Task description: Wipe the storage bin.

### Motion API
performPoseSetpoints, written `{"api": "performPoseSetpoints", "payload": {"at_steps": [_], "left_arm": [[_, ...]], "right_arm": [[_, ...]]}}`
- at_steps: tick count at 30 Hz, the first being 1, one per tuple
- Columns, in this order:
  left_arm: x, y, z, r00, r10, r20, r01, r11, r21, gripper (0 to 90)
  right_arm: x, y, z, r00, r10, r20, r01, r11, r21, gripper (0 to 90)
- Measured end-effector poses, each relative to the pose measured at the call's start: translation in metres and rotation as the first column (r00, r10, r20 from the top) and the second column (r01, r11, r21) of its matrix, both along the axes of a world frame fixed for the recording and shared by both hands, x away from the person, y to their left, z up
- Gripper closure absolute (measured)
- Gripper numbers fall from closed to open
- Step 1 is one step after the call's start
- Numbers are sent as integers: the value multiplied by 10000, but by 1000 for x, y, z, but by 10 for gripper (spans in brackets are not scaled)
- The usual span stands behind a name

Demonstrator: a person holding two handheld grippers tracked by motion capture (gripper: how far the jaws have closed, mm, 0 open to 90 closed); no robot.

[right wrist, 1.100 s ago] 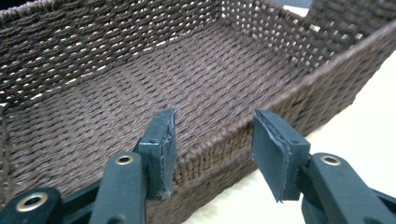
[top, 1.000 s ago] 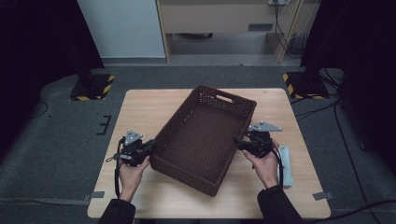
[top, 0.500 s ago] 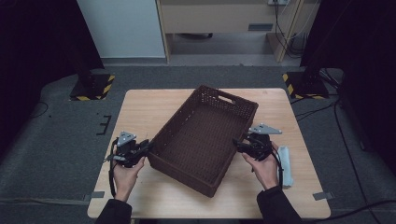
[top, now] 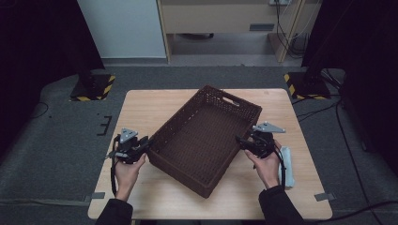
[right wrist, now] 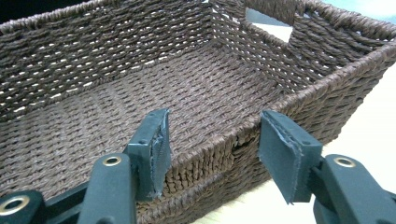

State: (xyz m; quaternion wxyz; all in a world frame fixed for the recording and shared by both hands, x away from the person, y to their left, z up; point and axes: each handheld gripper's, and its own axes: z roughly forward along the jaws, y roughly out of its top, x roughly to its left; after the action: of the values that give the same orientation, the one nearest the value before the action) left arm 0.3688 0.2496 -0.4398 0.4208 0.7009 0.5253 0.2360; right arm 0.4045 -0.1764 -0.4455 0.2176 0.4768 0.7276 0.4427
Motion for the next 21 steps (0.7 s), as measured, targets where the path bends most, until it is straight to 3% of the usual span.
{"api": "performPoseSetpoints", "payload": {"at_steps": [5, 10, 15, 17, 21], "left_arm": [[-14, 3, 5, 10000, 43, 71, -41, 9997, -234, 588], [-27, -2, 6, 9995, 244, 215, -242, 9997, -88, 532], [-24, -6, 2, 9990, 435, 137, -433, 9990, -109, 511], [-20, -8, 0, 9989, 469, 53, -469, 9989, -44, 526], [-13, -10, -1, 9987, 515, 26, -516, 9986, 123, 541]], "right_arm": [[-3, 0, 1, 10000, -12, -36, 11, 10000, -82, 450], [-12, 0, 4, 10000, 53, -73, -55, 9998, -191, 465], [-15, 2, 4, 10000, -57, 17, 57, 9997, -233, 464], [-15, 0, 6, 9997, 239, 30, -238, 9992, -320, 454], [-13, -6, 9, 9997, -60, 227, 66, 9997, -239, 405]]}}
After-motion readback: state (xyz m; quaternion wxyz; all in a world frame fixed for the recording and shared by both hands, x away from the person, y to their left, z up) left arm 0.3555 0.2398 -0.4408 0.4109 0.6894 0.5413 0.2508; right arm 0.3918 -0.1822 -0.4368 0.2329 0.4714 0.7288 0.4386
